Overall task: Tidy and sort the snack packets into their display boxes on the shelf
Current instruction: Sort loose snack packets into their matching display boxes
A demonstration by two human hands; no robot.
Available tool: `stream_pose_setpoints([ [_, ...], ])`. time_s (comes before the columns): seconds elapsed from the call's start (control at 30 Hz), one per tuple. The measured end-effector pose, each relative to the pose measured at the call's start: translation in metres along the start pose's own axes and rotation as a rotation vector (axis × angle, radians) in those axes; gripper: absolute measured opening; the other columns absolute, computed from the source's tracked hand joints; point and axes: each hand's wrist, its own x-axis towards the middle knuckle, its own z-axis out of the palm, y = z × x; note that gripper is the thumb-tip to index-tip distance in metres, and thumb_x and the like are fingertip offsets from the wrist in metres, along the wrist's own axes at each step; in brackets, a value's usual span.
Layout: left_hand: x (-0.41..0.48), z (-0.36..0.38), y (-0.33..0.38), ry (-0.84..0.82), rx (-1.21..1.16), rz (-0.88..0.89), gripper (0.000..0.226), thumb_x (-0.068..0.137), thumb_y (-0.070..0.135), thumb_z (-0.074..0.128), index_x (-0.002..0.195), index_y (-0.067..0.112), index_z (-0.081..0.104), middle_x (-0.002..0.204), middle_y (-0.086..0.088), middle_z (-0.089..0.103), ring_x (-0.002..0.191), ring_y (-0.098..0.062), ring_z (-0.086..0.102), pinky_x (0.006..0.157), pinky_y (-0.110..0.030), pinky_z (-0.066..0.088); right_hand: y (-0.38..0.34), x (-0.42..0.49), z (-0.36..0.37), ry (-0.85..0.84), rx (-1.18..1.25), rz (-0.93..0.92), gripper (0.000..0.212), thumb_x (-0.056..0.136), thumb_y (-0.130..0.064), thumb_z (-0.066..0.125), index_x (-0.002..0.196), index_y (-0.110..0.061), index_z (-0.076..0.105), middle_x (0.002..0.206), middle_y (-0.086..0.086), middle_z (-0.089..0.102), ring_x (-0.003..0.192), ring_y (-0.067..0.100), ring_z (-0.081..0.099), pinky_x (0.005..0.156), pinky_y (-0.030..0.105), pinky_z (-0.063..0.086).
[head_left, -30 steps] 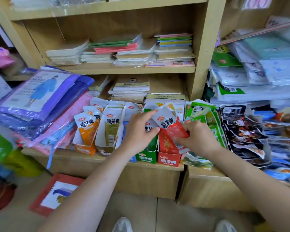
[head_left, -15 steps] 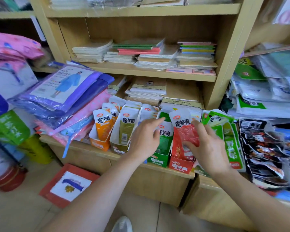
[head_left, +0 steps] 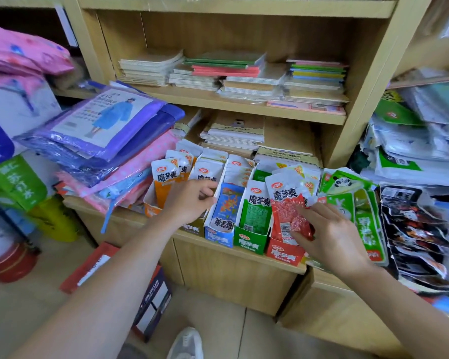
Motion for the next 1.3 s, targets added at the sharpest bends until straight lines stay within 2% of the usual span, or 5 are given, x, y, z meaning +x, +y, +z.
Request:
stream_pose_setpoints([
  [0.3,-0.033,0.006,0.011,-0.190,-0.023,0.002,0.043,0.096,0.027,0.066,0.139,0.028,0.060,0.124,0.007,0.069,0.094,-0.007,0.067,0.086,-0.024,0.051,-0.023,-0.007,0.023,-0.020,-0.013,0.044,0.024,0.080,-0.012,0.080,0.064,-0.013,0.062,0.069,-0.001,0.056,0.062,0.022,0.055,0.047,0.035,0.047],
  [0.53,-0.042,-0.025,-0.019,0.363,0.123,-0.070,0.035,0.084,0.013,0.072,0.118,0.024,0.072,0.115,0.001,0.072,0.108,-0.025,0.062,0.086,-0.034,0.048,-0.052,0.012,0.006,-0.126,-0.136,0.143,0.064,0.082,-0.051,0.069,0.135,-0.018,0.057,0.152,0.013,0.040,0.141,0.047,0.028,0.108,0.062,0.031],
  [1.0,-0.043,0.008,-0.004,0.084,0.230,-0.158,0.070,0.092,0.045,0.063,0.152,0.017,0.040,0.156,-0.007,0.042,0.141,-0.031,0.039,0.114,-0.046,0.035,-0.035,-0.003,0.008,-0.429,-0.172,0.078,0.080,0.086,-0.062,0.055,0.153,-0.024,0.034,0.165,-0.001,0.019,0.151,0.044,0.006,0.120,0.058,0.020],
  [1.17,-0.067,0.041,0.062,0.069,0.163,0.163,0.057,0.094,0.032,0.066,0.148,0.021,0.050,0.155,-0.002,0.043,0.142,-0.029,0.037,0.117,-0.046,0.032,-0.018,-0.001,-0.018,-0.405,0.182,0.129,0.055,0.079,-0.034,0.077,0.124,-0.016,0.052,0.149,0.001,0.036,0.131,0.027,0.049,0.088,0.034,0.048],
  [1.3,-0.084,0.076,0.110,-0.093,0.197,0.405,0.056,0.099,0.041,0.056,0.152,0.030,0.042,0.162,0.009,0.031,0.149,-0.017,0.026,0.123,-0.041,0.024,-0.009,-0.015,-0.043,-0.345,0.291,0.023,0.043,0.087,-0.026,0.070,0.129,-0.019,0.064,0.146,-0.004,0.053,0.145,0.020,0.035,0.118,0.037,0.030],
])
